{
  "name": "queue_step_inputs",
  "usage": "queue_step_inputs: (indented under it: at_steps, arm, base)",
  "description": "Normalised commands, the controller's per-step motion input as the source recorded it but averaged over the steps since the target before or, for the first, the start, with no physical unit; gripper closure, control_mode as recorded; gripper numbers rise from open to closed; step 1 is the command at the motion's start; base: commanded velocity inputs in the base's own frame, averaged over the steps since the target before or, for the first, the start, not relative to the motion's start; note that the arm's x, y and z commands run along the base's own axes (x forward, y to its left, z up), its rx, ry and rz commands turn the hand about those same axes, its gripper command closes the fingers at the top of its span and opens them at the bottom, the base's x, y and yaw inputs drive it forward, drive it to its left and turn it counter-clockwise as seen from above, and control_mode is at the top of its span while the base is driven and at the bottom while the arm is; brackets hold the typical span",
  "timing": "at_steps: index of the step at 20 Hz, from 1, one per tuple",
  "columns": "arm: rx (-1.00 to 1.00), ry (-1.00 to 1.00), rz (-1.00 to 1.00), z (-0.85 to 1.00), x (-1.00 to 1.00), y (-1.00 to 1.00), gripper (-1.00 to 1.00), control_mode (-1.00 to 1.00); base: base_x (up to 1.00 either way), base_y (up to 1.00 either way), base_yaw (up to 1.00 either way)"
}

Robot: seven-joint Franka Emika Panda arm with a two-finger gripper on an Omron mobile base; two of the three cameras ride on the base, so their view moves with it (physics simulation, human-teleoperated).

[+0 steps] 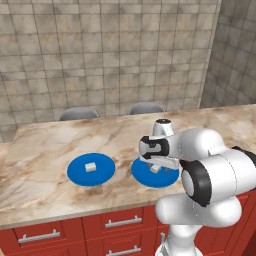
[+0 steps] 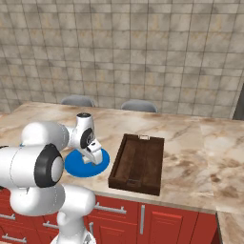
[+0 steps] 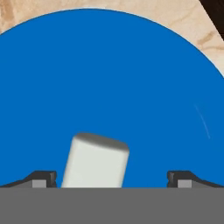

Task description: Move the dessert items from the plates to the tray.

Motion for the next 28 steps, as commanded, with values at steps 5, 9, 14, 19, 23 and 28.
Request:
queue_step_inputs:
  at_steps: [5, 9, 14, 19, 23, 28]
  arm:
    - [0.00, 0.00, 0.00, 0.00, 0.01, 0.06, -1.00, -1.00]
    - [0.00, 0.00, 0.00, 0.00, 0.05, 0.10, -1.00, -1.00]
    - [0.00, 0.00, 0.00, 0.00, 0.02, 0.04, -1.00, -1.00]
    - [0.00, 0.00, 0.00, 0.00, 0.02, 0.00, -1.00, -1.00]
    - [0.00, 0.00, 0.00, -0.06, 0.02, 0.00, 1.00, -1.00]
    - [0.00, 0.01, 0.00, -0.01, 0.00, 0.00, 1.00, -1.00]
  base:
    - [0.00, 0.00, 0.00]
    - [0.00, 0.00, 0.00]
    - [0.00, 0.00, 0.00]
    - [0.00, 0.00, 0.00]
    - [0.00, 0.00, 0.00]
    - [0.00, 0.00, 0.00]
